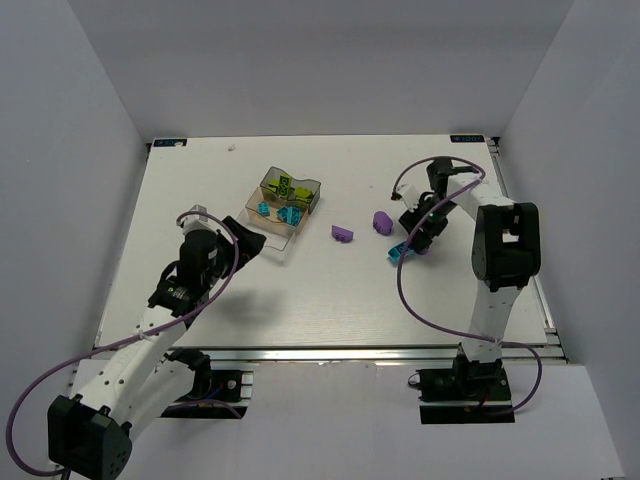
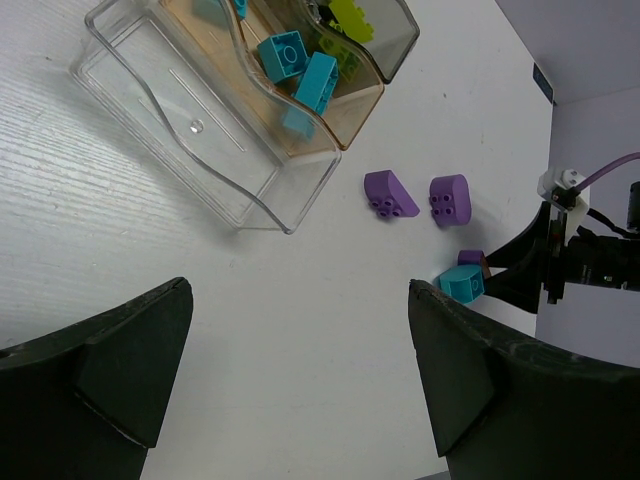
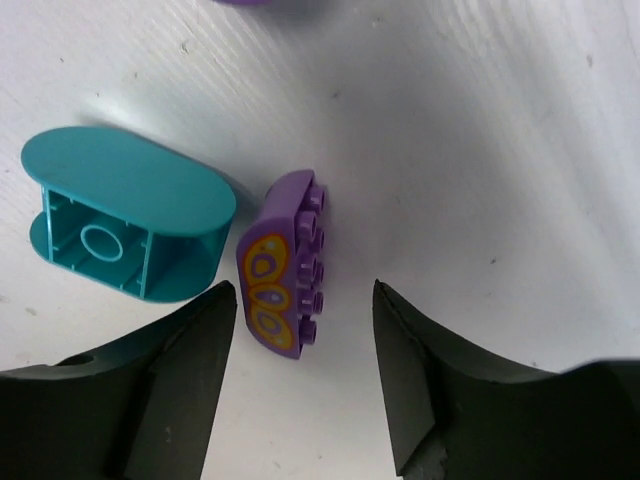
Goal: Sort the legos into containers by color
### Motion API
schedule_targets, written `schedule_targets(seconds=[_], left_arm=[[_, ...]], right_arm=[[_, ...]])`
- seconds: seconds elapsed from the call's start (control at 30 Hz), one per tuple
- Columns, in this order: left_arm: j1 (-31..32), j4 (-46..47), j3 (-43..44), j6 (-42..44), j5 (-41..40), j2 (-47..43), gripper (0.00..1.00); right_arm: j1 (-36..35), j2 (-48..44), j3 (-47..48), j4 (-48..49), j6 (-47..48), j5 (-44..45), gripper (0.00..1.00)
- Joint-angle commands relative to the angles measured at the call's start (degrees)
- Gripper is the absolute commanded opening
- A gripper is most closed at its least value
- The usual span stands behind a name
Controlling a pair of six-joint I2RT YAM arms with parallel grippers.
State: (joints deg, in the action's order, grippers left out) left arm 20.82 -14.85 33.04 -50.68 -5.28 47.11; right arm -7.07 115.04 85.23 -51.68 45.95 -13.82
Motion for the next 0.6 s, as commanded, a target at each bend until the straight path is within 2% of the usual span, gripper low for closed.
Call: schedule_targets(seconds=[0.0, 0.13, 0.23, 0.33, 0.4, 0.5, 0.53, 0.57], left_arm=[[-0.08, -0.44, 0.54, 0.05, 0.36, -1.06, 0.98], [-0.08, -0.62, 0.45, 0.05, -0.08, -1.67, 0.98], [-0.08, -0.44, 0.19, -0.04, 0.01, -2.11, 0.97], [-0.08, -0.18, 0.45, 0.05, 0.18, -2.2, 0.94], [-0.08, -0.35, 0.97, 0.31, -0.08, -2.46, 0.89], [-0.08, -1.23, 2.82, 1.01, -0.96, -3.25, 0.86], [-0.08, -1.49, 3.43, 1.19, -1.31, -3.52, 0.85], [-0.08, -1.76, 4.39, 1.45, -1.31, -3.78, 0.84]], right_arm=[[-0.57, 0.71, -0.41, 2.11, -1.92, -0.94, 0.6], [-0.58, -0.34, -2.0, 5.18, -1.22, 1.43, 0.47], [-0.4, -0.61, -1.74, 5.54, -0.96, 2.74, 0.22], [-0.4, -1.4, 0.89, 5.63, -1.48, 2.32, 0.06], [-0.4, -2.19, 3.63, 4.05, -1.48, -0.48, 0.0], [-1.01, -5.6, 9.15, 2.03, -0.34, -8.3, 0.0], [-1.8, -6.4, 10.82, 1.59, 0.53, -13.37, 0.0], [-2.5, -7.28, 11.36, 0.97, 3.93, -15.86, 0.0]])
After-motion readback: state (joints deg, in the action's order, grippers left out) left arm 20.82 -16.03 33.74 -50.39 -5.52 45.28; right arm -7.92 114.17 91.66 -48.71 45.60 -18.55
